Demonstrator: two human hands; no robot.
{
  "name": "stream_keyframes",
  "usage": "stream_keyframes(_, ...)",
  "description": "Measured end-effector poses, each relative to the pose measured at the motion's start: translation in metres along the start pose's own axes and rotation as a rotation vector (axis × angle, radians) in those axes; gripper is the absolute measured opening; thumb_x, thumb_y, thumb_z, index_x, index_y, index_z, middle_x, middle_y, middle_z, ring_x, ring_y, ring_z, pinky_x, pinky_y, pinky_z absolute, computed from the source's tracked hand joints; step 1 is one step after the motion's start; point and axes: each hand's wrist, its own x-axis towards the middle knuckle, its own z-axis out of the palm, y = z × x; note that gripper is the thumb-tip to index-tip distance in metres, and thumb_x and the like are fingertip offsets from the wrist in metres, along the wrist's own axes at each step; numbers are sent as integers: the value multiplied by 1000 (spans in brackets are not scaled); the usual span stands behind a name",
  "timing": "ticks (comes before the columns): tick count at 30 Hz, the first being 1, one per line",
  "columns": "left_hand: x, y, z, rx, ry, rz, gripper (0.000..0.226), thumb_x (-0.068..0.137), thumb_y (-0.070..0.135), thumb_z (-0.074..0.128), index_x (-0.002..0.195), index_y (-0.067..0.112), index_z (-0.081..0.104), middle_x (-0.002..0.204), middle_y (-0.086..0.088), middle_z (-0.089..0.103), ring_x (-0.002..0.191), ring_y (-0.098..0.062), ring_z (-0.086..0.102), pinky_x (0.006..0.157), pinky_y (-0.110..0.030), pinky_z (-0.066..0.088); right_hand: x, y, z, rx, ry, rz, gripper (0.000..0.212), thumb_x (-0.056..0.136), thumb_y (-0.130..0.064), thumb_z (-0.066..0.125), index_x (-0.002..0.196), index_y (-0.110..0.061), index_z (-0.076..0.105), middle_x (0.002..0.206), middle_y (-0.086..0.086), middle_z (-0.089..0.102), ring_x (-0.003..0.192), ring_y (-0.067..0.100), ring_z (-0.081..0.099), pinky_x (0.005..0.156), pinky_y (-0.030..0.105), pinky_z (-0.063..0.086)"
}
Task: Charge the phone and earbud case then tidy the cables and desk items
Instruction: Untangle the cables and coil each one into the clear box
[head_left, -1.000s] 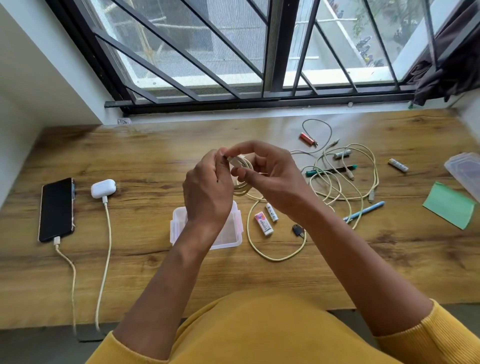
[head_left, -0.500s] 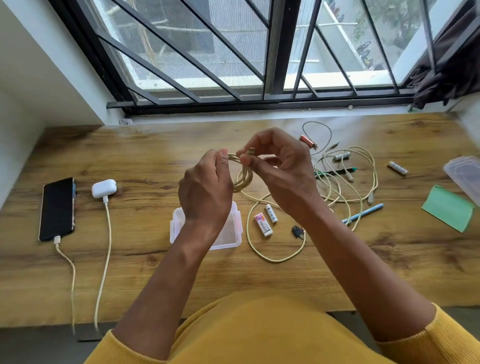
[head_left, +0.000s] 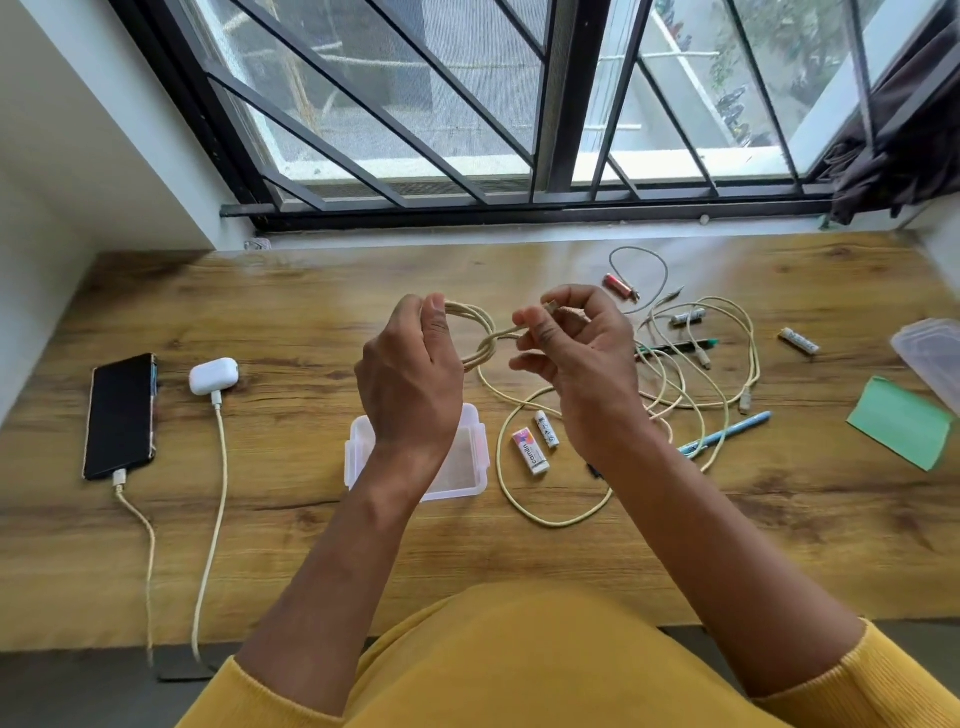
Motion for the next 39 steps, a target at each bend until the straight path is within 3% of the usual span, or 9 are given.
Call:
stream_keyframes(6, -8, 2, 5, -52, 23, 42, 36, 115, 30, 43, 86, 12, 57, 69, 10, 53, 60, -17, 46, 60, -34, 17, 4, -1, -3, -28, -72, 83, 39, 86, 3, 79, 117, -4, 57, 90, 8, 58, 88, 29, 61, 83, 44, 60)
stream_keyframes(9, -7, 2, 6, -143, 31, 29, 39, 115, 30, 39, 87, 9, 56, 66, 4, 57, 59, -20, 52, 58, -42, 28, 2, -1, -2, -76, -107, 158, 30, 97, -13, 72, 122, 2, 62, 102, 19, 66, 95, 29, 65, 85, 45, 58)
stream_keyframes(13, -9, 5, 10, -283, -3, -51, 38, 114, 35, 32, 91, 12, 52, 66, 8, 58, 61, -4, 58, 62, -44, 47, 1, -2, -4, -135, -210, 199, 39, 106, -24, 59, 126, 9, 65, 124, 27, 71, 102, 27, 67, 79, 35, 53)
stream_keyframes(17, -5, 1, 9, -445, -123, -162, 39, 113, 41, 31, 90, 18, 53, 75, 3, 63, 70, -26, 68, 67, -57, 58, 4, -7, -7, -250, -214, 118, 30, 100, -18, 68, 117, 6, 72, 119, 27, 72, 95, 24, 61, 72, 35, 45)
stream_keyframes(20, -3, 0, 8, -573, -217, -265, 41, 114, 42, 33, 87, 23, 57, 77, 7, 68, 76, -15, 69, 64, -46, 62, 6, -10, -6, -235, -203, 116, 28, 99, -15, 70, 115, 8, 72, 112, 28, 73, 89, 22, 57, 65, 31, 42)
stream_keyframes(24, -1, 0, 5, -764, -367, -433, 47, 116, 43, 34, 83, 23, 62, 82, 7, 72, 78, -9, 70, 63, -27, 56, 5, -8, -1, -133, -180, 162, 22, 98, -16, 71, 110, 2, 69, 103, 19, 73, 90, 27, 58, 61, 32, 39)
stream_keyframes(28, 3, -1, -4, -937, -513, -552, 46, 114, 43, 38, 86, 22, 68, 90, 0, 73, 86, -12, 71, 69, -30, 57, 6, -4, 0, -59, -159, 176, 17, 100, -15, 68, 109, -1, 67, 104, 23, 71, 94, 34, 59, 65, 33, 45)
stream_keyframes(34, 4, -1, -7, -978, -485, -677, 43, 113, 42, 44, 97, 17, 77, 82, 5, 71, 76, -7, 69, 70, -28, 58, 9, 0, -2, -164, -163, 116, 14, 100, -21, 69, 104, -8, 70, 98, 14, 76, 95, 29, 73, 85, 46, 58)
stream_keyframes(39, 4, -3, -9, -954, -482, -695, 43, 112, 43, 47, 100, 20, 82, 79, 2, 69, 76, -9, 66, 74, -27, 55, 9, 2, -5, -134, -186, 129, 18, 101, -17, 67, 109, 0, 66, 94, 16, 75, 91, 31, 73, 82, 50, 63)
